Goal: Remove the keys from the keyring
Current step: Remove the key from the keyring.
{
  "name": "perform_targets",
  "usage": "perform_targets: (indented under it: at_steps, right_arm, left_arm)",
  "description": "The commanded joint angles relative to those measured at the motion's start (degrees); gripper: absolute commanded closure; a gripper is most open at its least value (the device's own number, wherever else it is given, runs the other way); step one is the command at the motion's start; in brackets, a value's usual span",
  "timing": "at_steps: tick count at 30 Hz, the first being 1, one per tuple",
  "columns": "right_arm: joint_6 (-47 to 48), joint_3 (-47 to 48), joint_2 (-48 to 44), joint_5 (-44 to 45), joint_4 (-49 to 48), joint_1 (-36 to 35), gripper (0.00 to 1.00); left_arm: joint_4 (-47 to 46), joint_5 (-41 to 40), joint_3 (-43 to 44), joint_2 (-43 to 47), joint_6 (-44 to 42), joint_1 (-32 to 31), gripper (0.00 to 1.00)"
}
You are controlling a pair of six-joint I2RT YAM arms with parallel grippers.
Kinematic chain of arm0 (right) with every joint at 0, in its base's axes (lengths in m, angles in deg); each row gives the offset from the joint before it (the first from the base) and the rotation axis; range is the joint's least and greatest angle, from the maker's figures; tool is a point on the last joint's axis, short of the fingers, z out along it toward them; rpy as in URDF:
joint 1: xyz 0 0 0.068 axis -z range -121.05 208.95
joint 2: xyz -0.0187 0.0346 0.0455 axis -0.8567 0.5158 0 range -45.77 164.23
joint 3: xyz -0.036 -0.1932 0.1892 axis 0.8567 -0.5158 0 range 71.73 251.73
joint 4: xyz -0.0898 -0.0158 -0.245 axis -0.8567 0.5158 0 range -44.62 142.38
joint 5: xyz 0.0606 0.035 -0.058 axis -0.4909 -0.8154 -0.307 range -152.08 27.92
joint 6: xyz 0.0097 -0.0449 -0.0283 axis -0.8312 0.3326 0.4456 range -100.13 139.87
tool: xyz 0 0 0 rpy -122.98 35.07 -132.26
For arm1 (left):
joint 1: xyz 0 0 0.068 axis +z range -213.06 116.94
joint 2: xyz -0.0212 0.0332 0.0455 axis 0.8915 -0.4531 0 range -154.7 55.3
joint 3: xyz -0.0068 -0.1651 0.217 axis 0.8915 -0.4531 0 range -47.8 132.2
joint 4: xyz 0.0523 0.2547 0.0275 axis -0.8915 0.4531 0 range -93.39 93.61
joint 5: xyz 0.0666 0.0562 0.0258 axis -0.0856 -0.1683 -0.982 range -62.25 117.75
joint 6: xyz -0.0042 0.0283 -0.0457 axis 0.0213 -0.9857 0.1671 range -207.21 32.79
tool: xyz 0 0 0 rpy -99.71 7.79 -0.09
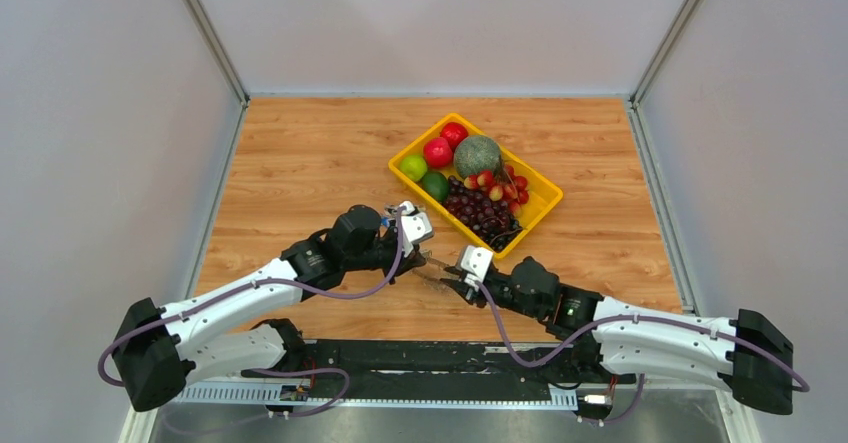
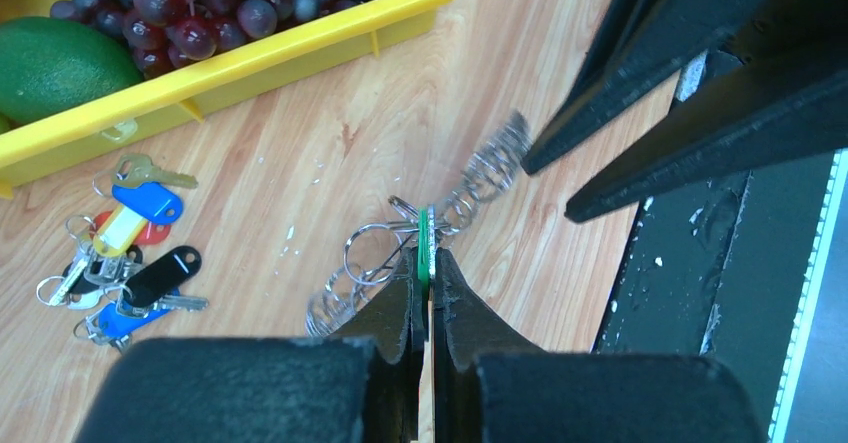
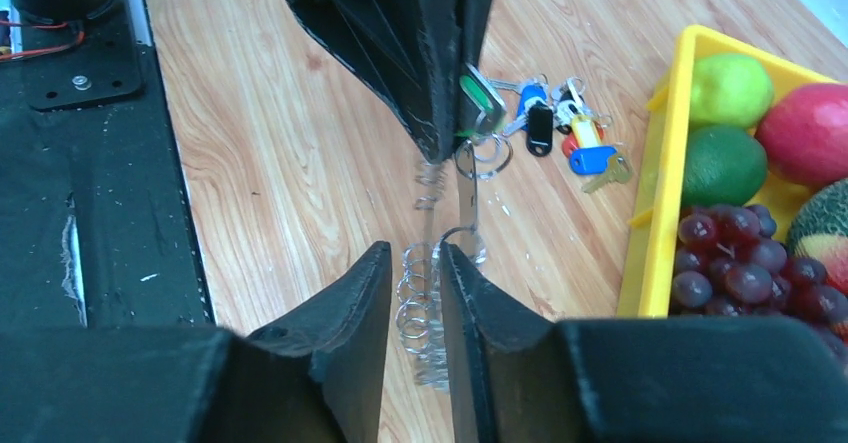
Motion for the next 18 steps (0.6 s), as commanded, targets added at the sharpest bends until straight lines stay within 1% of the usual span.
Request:
perform_targets:
  at_steps: [1, 3, 6, 11, 15, 18]
  right_arm:
    - [-3.1, -2.6, -3.8, 3.3, -4.2, 1.4, 0.68]
    - [-4.2, -4.1, -5.1, 3.1, -6.4, 2.8, 0.65]
    - [-6.8, -5.4, -5.9, 0.6, -8.7, 6.6, 0.65]
    - [-11.2, -6.2, -7.7, -5.6, -10.4, 13.2, 0.65]
    - [-14.4, -5.8, -8.0, -6.4, -10.5, 14.6, 0.58]
    - [-18.2, -5.3, -6.9, -6.6, -10.2, 14.8, 0.44]
  left_arm:
    - [-1.4, 2.5, 2.1, -0.1, -2.4, 0.1, 1.0]
    - [-1.1, 3.1, 2.2, -0.3, -2.7, 0.1, 1.0]
    - [-0.4, 4.5, 2.6, -0.7, -3.4, 0.2, 1.0]
    - [1.1, 5.1, 3.4, -0.6, -4.4, 0.1, 1.0]
    - [2.5, 5.0, 4.1, -0.7, -4.8, -0.1, 1.0]
    - [3.8, 4.9, 4.8, -0.6, -5.1, -0.6, 0.99]
